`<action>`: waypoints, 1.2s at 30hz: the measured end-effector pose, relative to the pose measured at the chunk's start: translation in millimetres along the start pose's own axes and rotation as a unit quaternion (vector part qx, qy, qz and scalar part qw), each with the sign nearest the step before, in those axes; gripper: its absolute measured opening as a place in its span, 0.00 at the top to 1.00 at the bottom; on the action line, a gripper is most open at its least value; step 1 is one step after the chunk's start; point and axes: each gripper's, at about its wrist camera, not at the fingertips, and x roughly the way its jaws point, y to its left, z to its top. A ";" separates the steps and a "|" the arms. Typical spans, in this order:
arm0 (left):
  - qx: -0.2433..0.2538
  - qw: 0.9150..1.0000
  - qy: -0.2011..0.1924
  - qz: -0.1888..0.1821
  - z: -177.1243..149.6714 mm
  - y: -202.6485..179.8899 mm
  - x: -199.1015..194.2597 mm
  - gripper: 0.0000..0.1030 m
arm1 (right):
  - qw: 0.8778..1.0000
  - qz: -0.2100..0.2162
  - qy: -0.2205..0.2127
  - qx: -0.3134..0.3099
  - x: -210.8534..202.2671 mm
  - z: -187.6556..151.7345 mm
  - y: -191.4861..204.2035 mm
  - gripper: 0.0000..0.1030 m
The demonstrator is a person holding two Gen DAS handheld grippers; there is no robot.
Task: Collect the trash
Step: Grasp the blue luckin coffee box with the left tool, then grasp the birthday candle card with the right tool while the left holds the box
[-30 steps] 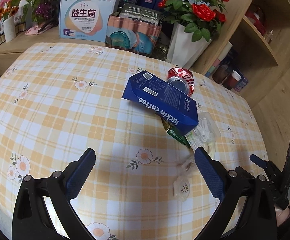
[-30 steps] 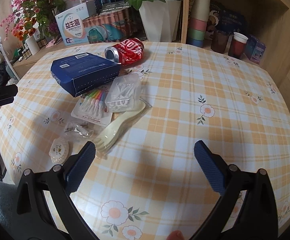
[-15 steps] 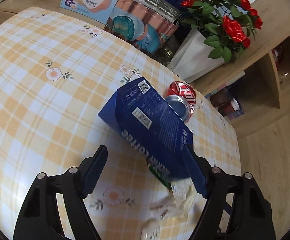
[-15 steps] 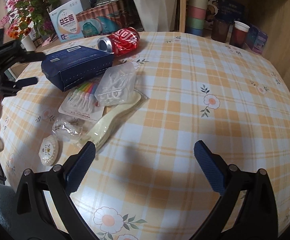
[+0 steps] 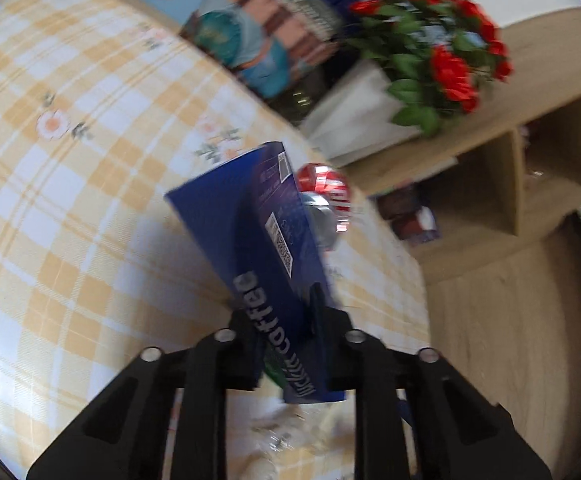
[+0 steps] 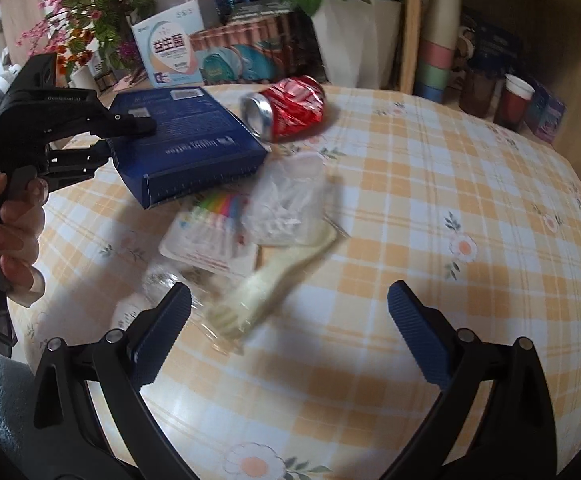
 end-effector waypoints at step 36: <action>0.068 0.990 -0.108 0.055 -68.1 44.8 -167.9 0.90 | 0.971 -0.019 0.126 -0.202 77.2 49.8 82.3 0.46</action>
